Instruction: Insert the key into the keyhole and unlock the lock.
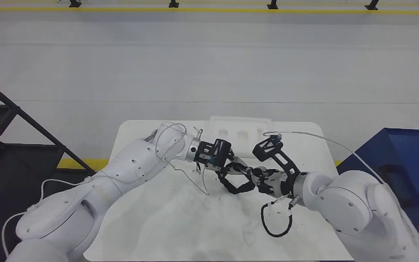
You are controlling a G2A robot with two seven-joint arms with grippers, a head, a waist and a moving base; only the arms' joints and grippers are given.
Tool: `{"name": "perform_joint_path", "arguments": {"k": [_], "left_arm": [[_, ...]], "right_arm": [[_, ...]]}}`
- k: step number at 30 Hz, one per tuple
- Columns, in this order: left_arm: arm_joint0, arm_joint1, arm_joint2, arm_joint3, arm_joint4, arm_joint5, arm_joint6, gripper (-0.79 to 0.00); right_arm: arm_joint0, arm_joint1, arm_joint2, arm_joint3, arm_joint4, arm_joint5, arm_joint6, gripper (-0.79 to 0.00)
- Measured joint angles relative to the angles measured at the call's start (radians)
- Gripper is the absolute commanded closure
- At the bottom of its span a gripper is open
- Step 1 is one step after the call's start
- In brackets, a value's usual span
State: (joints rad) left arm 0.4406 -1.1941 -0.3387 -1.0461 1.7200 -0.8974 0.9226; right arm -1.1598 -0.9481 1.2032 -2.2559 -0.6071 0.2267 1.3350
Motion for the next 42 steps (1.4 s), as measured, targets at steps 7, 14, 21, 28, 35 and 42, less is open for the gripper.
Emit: {"name": "perform_joint_path", "arguments": {"k": [7,14,21,28,35,42], "left_arm": [[0.001,0.001,-0.001,0.000,0.008,-0.001,-0.001,0.000],[0.003,0.007,-0.025,0.024,-0.005,0.011,0.011,0.000],[0.001,0.019,-0.043,-0.013,0.009,0.000,0.000,0.000],[0.007,0.015,-0.036,-0.036,0.015,-0.026,-0.026,0.000],[0.006,0.006,-0.034,-0.026,0.011,-0.038,-0.038,0.000],[0.008,0.001,-0.033,-0.015,0.008,-0.041,-0.041,0.000]], "right_arm": [[0.015,-0.001,-0.009,0.008,0.002,0.003,0.004,0.000],[0.024,0.001,-0.013,0.024,0.009,-0.004,0.037,0.000],[0.055,-0.004,-0.056,0.051,0.013,-0.010,0.054,0.000],[0.067,-0.005,-0.055,0.060,0.024,0.009,0.041,0.000],[0.056,-0.001,-0.036,0.042,0.034,0.006,0.039,0.000],[0.049,0.001,-0.027,0.031,0.035,0.008,0.026,0.000]]}}
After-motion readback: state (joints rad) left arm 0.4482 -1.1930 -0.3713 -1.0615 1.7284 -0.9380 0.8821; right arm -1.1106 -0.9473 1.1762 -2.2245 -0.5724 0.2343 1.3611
